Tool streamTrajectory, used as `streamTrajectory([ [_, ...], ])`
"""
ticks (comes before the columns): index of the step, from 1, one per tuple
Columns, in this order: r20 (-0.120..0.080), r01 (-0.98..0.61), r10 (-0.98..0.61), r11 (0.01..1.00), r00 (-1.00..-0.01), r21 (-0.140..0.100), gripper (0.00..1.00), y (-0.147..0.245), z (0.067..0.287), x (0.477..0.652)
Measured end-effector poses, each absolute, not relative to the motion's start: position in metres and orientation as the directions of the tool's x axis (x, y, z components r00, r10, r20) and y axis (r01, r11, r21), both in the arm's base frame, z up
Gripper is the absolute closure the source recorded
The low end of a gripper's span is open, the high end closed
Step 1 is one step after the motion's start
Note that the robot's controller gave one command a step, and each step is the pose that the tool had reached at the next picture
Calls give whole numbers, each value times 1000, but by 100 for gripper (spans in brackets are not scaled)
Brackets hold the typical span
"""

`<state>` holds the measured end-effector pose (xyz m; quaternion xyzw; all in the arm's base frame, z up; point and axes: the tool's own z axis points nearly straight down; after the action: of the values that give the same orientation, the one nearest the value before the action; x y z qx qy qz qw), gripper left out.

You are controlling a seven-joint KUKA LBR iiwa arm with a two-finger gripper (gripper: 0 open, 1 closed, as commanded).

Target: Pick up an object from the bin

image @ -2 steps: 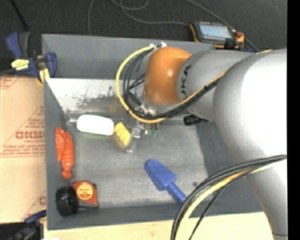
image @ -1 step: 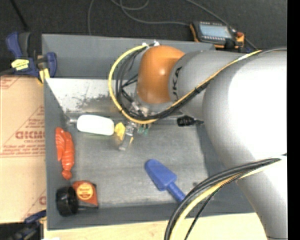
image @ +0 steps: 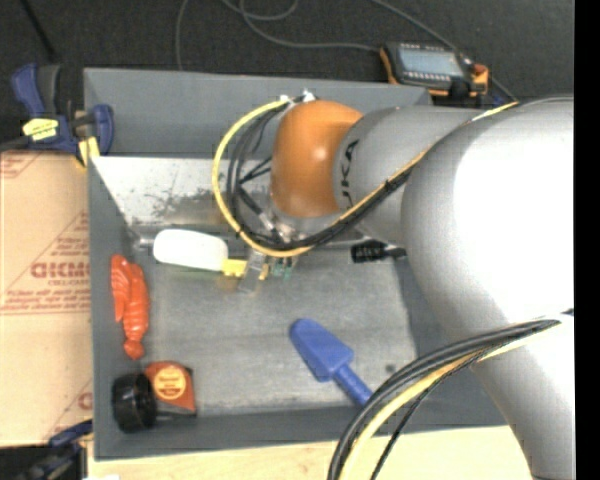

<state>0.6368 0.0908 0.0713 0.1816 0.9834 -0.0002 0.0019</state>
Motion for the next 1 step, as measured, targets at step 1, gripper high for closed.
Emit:
streamTrajectory([
  [1, -4, 357, 357, 934, -934, 0, 100, 91, 71, 637],
])
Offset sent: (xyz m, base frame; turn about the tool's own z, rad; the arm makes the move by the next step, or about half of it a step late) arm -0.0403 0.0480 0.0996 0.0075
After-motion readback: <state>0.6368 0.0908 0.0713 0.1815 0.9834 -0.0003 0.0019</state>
